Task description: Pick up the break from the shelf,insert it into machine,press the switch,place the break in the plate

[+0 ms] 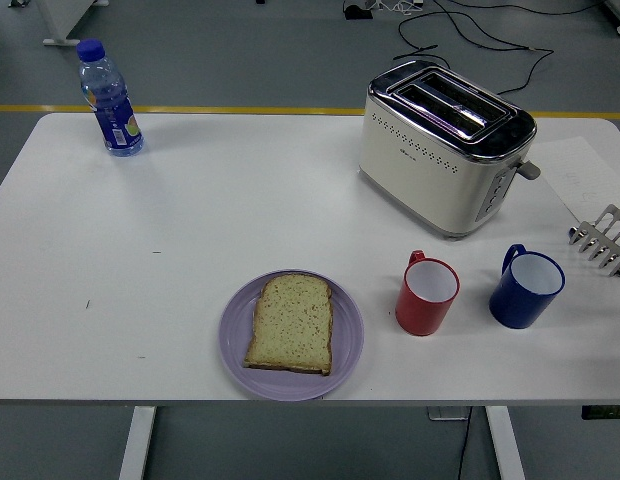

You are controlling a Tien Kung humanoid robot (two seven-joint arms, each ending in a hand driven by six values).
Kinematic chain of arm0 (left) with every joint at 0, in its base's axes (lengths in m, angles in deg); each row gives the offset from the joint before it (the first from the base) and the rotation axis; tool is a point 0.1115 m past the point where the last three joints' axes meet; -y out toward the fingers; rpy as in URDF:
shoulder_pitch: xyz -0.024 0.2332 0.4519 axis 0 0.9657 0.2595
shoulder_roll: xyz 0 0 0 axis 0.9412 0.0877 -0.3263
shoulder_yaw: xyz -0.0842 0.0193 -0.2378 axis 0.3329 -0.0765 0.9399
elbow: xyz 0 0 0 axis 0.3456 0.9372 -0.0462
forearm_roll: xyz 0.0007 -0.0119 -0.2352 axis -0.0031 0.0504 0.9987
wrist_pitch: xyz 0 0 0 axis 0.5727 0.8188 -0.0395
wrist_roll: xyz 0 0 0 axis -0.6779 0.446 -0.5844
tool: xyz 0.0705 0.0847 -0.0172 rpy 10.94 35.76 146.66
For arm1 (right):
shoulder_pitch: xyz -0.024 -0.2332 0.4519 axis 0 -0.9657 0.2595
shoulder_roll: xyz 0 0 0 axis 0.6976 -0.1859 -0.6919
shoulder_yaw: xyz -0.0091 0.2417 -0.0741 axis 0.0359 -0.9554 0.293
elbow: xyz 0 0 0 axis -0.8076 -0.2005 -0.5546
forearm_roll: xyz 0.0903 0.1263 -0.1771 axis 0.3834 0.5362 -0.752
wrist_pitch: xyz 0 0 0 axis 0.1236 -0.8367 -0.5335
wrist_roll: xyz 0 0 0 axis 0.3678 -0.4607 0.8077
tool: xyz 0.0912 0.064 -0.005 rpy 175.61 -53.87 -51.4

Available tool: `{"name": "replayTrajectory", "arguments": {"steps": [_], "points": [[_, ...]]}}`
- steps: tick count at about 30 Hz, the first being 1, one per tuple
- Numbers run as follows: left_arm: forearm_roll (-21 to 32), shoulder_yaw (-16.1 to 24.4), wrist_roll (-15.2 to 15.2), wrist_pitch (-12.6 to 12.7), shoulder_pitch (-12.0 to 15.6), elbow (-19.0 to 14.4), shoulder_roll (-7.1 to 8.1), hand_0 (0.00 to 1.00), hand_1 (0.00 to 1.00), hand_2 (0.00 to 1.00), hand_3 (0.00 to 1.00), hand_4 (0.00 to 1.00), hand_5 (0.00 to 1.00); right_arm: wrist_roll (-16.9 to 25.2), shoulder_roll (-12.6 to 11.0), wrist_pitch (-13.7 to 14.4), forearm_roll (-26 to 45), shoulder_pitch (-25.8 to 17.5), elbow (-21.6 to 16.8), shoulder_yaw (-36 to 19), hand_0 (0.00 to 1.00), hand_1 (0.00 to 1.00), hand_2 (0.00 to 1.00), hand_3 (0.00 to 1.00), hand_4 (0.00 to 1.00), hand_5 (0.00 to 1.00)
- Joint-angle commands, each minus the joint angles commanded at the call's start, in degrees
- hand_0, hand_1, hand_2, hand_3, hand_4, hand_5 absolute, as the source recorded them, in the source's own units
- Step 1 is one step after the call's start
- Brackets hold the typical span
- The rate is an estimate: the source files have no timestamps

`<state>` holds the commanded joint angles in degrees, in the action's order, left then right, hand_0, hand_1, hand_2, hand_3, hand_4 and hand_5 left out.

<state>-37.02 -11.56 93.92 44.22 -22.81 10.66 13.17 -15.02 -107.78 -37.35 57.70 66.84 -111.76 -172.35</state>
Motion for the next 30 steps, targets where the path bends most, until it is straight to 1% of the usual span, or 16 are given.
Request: {"name": "replayTrajectory", "arguments": {"steps": [4, 7, 12, 20, 30], "points": [[-0.1, 0.0, 0.1, 0.0, 0.1, 0.0, -0.06, 0.667, 0.578, 0.614, 0.638, 0.372, 0.998, 0.4, 0.3, -1.1, -0.1, -1.1, 2.2, -0.9, 0.771, 0.719, 0.730, 0.668, 0.473, 0.240], [-0.3, 0.1, 0.1, -0.1, 0.2, 0.0, -0.07, 0.667, 0.578, 0.614, 0.638, 0.372, 0.998, 0.5, 0.4, -1.3, -0.1, -1.6, 3.0, -1.3, 0.771, 0.719, 0.730, 0.668, 0.473, 0.240], [-1.0, 0.6, 0.2, -0.1, 0.3, 0.0, -0.11, 0.667, 0.578, 0.614, 0.638, 0.372, 0.998, 0.4, 0.5, -1.3, -0.2, -3.2, 4.2, -2.7, 0.771, 0.718, 0.732, 0.663, 0.461, 0.248], [-2.4, 1.7, 0.3, -0.3, 0.6, 0.0, -0.13, 0.664, 0.579, 0.615, 0.638, 0.371, 0.998, 0.4, 0.7, -1.2, -0.5, -5.0, 4.6, -4.6, 0.768, 0.718, 0.731, 0.661, 0.454, 0.248], [-3.5, 2.3, 0.4, -0.5, 0.9, 0.0, -0.06, 0.665, 0.578, 0.615, 0.638, 0.370, 0.998, 0.9, 1.7, -0.7, -0.2, -7.0, 7.9, -6.0, 0.767, 0.716, 0.729, 0.659, 0.453, 0.249]]}}
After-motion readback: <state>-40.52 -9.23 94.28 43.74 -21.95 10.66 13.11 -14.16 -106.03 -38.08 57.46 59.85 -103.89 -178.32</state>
